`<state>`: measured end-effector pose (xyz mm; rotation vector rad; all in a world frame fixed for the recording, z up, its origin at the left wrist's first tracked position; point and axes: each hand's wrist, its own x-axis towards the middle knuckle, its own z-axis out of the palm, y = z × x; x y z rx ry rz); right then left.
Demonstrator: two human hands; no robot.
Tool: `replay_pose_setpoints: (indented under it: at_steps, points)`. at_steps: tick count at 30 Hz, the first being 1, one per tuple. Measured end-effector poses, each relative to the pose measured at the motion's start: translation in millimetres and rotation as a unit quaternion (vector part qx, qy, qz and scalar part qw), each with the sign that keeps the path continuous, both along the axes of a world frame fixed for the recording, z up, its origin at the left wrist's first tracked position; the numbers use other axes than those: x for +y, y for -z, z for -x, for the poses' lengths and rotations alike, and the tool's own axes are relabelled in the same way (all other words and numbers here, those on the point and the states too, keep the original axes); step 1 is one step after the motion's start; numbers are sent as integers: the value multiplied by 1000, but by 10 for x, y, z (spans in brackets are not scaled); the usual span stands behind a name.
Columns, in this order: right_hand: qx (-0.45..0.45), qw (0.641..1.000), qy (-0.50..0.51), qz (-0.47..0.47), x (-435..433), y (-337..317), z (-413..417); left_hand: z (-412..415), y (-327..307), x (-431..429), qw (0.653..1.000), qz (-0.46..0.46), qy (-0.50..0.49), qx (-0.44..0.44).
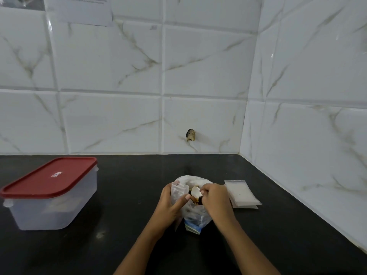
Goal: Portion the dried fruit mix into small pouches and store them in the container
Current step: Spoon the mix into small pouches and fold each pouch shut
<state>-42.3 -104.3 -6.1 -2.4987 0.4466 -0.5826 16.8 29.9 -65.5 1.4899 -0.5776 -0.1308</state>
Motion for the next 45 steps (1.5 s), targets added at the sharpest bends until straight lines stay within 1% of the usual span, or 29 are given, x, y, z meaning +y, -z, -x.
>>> replay_pose_setpoints:
  at_steps: [2, 4, 5, 7, 9, 10, 15, 17, 18, 19, 20, 21, 22, 23, 25, 27, 29, 30, 32, 34, 36, 38, 40, 45]
  points:
    - [13, 999, -7, 31, 63, -26, 14, 17, -9, -7, 1000, 2, 3, 7]
    - [18, 1000, -13, 20, 74, -54, -10, 31, -18, -8, 1000, 2, 8, 12]
    - [19, 1000, -8, -8, 56, -60, -36, 32, -20, -6, 1000, 0, 10, 14]
    - [16, 994, 11, -109, -5, -58, -73, 34, -23, -1, 1000, -1, 16, 17]
    - [10, 976, 20, -215, -56, -54, -84, 44, -44, -1, 1000, 4, 24, 17]
    - [14, 968, 20, -250, -74, -55, -91, 47, -55, -2, 999, 5, 27, 18]
    - [86, 923, 36, -373, -177, -81, -132, 114, -97, 0, 998, 26, 43, 34]
    - [93, 915, 27, -390, -213, -63, -148, 122, -100, 2, 999, 26, 35, 33]
    - [89, 927, 23, -363, -192, -69, -141, 122, -100, 1, 999, 23, 33, 29]
    - [78, 953, 14, -294, -159, -66, -138, 118, -99, -1, 999, 22, 32, 26]
    - [59, 978, 0, -200, -115, -65, -122, 113, -95, -2, 999, 21, 30, 24]
    - [41, 994, -14, -105, -53, -69, -96, 113, -94, -3, 999, 22, 27, 24]
    - [28, 998, -27, -40, 17, -71, -68, 120, -100, -5, 999, 21, 25, 22]
    - [23, 999, -38, -9, 61, -50, -55, 125, -102, -1, 999, 19, 21, 18]
    - [34, 998, -48, -2, 120, -8, -69, 132, -100, -1, 1000, 14, 20, 15]
    - [46, 998, -28, -36, 110, 2, -129, 119, -81, 1, 999, 11, 25, 18]
    - [52, 992, -2, -116, 31, -7, -233, 109, -68, 0, 1000, 9, 24, 16]
    - [53, 982, 5, -183, -23, -10, -280, 102, -60, -1, 1000, 10, 22, 17]
    - [67, 947, 22, -314, -90, -31, -324, 93, -51, -4, 999, 14, 19, 25]
    - [68, 917, 29, -391, -155, -17, -344, 90, -48, -3, 1000, 12, 7, 22]
    - [59, 895, 19, -442, -188, -17, -350, 82, -37, 4, 1000, 1, -16, 10]
    - [54, 882, 7, -468, -214, -21, -345, 76, -36, 20, 999, -13, -35, -4]
    - [47, 880, 2, -472, -246, -33, -325, 70, -51, 37, 998, -33, -55, -26]
    - [19, 879, -8, -475, -311, -106, -191, 36, -148, 39, 983, -123, -97, -99]
